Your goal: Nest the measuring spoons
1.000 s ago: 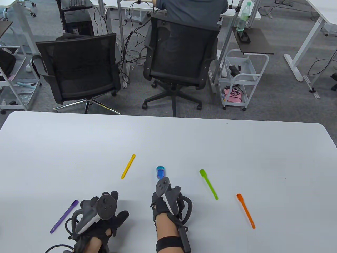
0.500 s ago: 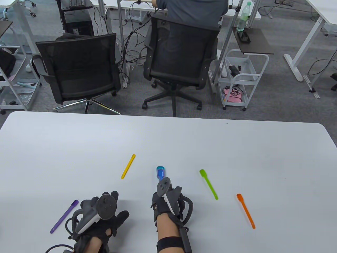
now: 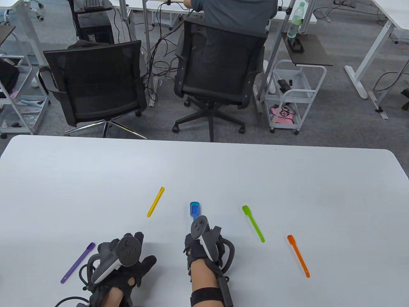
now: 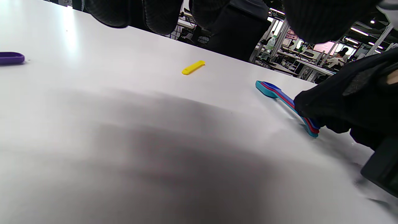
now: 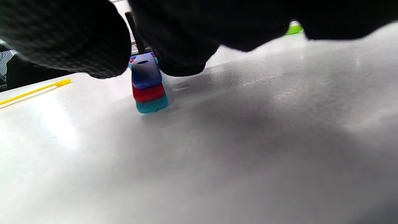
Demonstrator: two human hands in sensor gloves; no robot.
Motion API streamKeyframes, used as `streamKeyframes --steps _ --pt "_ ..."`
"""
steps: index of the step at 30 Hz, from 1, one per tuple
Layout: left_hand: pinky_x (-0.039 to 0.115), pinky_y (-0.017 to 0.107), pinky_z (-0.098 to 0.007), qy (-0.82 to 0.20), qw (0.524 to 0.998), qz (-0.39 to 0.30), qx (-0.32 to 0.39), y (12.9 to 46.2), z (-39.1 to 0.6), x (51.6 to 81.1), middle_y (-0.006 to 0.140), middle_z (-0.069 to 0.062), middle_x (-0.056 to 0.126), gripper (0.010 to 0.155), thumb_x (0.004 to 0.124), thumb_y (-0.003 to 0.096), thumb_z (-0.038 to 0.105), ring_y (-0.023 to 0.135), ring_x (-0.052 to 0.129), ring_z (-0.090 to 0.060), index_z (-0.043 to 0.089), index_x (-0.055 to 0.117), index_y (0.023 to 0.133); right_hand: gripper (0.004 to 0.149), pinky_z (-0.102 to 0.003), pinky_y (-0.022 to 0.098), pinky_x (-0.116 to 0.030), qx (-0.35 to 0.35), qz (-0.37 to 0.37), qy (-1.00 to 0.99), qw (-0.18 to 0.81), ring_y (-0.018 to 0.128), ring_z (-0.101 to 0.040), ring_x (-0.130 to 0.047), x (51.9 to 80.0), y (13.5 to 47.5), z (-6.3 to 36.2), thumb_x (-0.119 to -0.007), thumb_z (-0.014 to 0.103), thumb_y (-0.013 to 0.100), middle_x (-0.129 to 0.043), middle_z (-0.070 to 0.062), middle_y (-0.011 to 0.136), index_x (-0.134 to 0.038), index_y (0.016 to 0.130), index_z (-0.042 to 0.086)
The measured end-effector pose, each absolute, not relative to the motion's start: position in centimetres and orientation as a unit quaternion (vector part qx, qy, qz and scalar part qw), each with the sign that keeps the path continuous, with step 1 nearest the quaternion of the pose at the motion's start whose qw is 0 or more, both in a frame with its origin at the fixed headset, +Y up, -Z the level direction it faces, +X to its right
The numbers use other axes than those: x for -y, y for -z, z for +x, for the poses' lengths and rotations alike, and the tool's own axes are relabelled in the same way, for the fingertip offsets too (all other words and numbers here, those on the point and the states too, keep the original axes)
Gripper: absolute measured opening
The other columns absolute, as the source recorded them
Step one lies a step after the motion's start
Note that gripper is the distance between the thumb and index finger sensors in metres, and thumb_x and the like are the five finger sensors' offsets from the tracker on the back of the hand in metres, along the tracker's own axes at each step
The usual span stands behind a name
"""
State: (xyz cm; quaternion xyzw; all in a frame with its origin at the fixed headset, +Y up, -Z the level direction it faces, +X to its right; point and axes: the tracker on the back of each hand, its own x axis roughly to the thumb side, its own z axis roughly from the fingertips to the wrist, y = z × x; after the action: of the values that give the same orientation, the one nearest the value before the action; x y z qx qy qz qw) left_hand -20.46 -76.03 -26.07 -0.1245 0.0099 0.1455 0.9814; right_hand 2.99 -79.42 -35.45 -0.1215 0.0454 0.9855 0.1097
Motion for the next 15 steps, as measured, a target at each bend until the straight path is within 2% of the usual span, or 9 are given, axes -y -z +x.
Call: streamKeyframes --steps 15 --pt "0.025 0.068 -0.083 -0.147 0.981 -0.126 -0.009 26.1 -20.4 76.1 0.125 -0.023 0.044 0.097 0.074 0.0477 0.070 0.113 0.045 -0.062 0.016 0.041 0.122 0.064 -0.036 0.010 -0.089 -0.038 -0.123 -0.984 0.121 0.010 -0.006 -0.092 79.1 35.2 4.1 -0.090 0.061 0.037 -0.096 0.009 0.038 -0.088 0.078 0.011"
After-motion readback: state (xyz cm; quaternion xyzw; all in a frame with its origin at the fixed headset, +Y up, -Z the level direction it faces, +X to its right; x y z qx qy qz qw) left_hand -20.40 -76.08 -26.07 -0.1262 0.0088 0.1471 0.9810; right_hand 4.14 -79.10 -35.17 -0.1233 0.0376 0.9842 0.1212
